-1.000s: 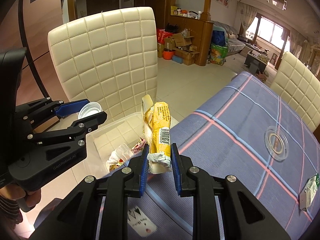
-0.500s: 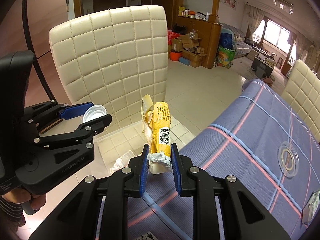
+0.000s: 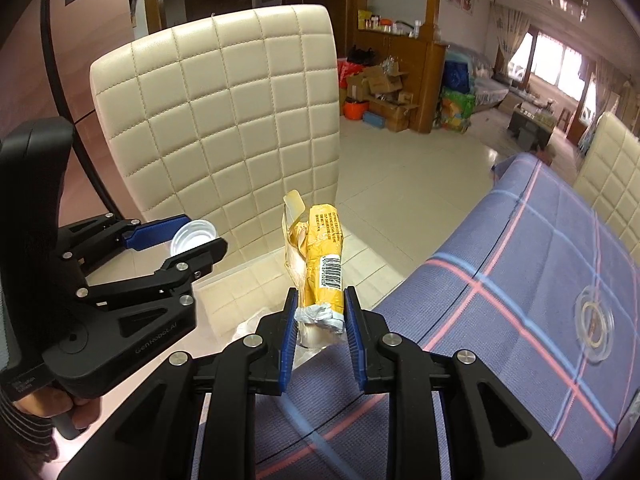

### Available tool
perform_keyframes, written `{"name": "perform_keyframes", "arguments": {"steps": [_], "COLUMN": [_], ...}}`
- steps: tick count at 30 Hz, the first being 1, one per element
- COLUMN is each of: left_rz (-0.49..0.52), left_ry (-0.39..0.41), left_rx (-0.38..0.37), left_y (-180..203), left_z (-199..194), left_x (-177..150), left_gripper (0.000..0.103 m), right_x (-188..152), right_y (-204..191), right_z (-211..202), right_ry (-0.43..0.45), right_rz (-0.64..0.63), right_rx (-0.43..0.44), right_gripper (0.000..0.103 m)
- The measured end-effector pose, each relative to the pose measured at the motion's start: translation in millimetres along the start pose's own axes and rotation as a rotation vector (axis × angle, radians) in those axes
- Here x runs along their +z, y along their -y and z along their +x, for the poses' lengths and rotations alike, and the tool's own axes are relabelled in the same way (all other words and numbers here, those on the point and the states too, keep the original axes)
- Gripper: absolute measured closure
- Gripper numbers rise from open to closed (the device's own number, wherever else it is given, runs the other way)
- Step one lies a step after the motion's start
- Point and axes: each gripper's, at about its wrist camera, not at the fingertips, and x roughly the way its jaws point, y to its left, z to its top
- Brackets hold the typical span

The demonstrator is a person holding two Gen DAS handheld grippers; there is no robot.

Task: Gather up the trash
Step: 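Carry the bottle cap and yellow wrapper over the clear bin and open both tools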

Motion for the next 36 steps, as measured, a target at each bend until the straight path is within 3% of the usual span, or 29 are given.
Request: {"name": "perform_keyframes", "arguments": {"steps": [1, 2, 3, 18, 20, 22, 23, 36], "left_rz": [0.000, 0.000, -0.001, 0.004, 0.006, 0.003, -0.001, 0.019], "left_ry": [0.000, -0.001, 0.000, -0.005, -0.005, 0.001, 0.012, 0.035], "left_rx": [0.000, 0.001, 0.001, -0.005, 0.002, 0.013, 0.025, 0.011], "left_y": [0.4, 0.4, 0.2, 3.3, 4.7, 5.7, 5.8, 26.8], "left_z": [-0.6, -0.6, -0.8, -1.6, -2.4, -4.2, -6.1, -32.2], "left_x": [-0.1, -0.1, 0.0, 0.7, 1.4, 1.8, 2.2, 12.6], "left_gripper": [0.061, 0.061, 0.061, 0.060, 0.053, 0.022, 0.013, 0.004], "right_x": [-0.1, -0.6, -0.9, -4.8, -5.4, -6.2, -6.4, -19.7], "right_y": [-1.1, 0.7, 4.1, 12.4, 14.1, 15.5, 16.4, 41.9], "right_z": [0.4, -0.8, -2.5, -6.6, -7.5, -9.8, -11.3, -51.5], "right_ry": [0.004, 0.011, 0.021, 0.009, 0.009, 0.010, 0.013, 0.066], "right_rz": [-0.009, -0.006, 0.010, 0.046, 0.052, 0.056, 0.058, 0.123], "right_rx": [-0.025, -0.040, -0.027, -0.029, -0.031, -0.032, -0.034, -0.092], "right_gripper": [0.059, 0.044, 0.038, 0.037, 0.037, 0.037, 0.037, 0.037]}}
